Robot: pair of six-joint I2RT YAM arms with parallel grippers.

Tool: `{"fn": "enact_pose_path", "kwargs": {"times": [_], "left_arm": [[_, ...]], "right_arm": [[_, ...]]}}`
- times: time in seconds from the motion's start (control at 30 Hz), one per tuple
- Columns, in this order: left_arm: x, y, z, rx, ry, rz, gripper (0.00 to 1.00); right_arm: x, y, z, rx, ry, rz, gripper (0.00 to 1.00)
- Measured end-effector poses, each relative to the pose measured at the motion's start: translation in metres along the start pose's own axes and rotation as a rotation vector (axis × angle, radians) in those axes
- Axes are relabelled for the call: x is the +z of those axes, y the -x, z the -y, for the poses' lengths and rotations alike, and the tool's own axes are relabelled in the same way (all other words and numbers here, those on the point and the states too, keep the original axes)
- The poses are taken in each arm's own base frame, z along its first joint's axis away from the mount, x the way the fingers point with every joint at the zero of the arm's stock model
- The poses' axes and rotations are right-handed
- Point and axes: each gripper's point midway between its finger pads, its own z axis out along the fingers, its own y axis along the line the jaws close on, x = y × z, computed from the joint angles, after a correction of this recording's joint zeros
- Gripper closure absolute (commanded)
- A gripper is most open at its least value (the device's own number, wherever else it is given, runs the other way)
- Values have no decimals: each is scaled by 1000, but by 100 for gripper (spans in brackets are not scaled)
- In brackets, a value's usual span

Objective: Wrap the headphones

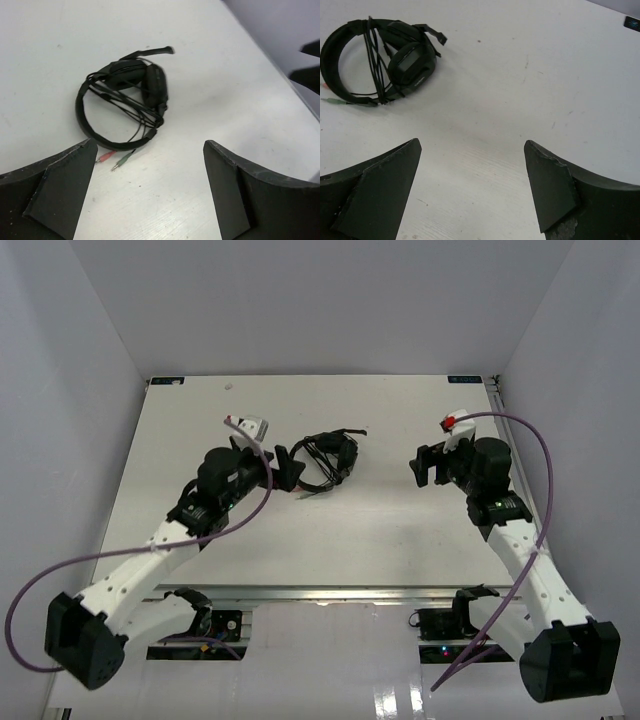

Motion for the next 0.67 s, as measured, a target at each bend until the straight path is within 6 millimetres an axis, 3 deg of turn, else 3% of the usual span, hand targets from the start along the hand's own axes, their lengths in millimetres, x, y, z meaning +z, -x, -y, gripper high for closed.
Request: {"fn": "enact_pose_path", "kwargs": {"times": [0.07, 0.13, 0.37, 0.67], "left_arm": [[-22, 4, 10, 43, -76, 55, 2], [-32, -5, 11, 70, -107, 61, 2], [-15, -59, -6, 72, -70, -117, 2], [-24, -55, 5, 62, -134, -107, 2]], "right_arm": [[-8, -1, 6, 11, -49, 13, 10], [-10, -5, 10, 23, -81, 8, 10], [-12, -21, 17, 62, -121, -26, 10], [-18, -32, 15, 66, -127, -28, 10]]}}
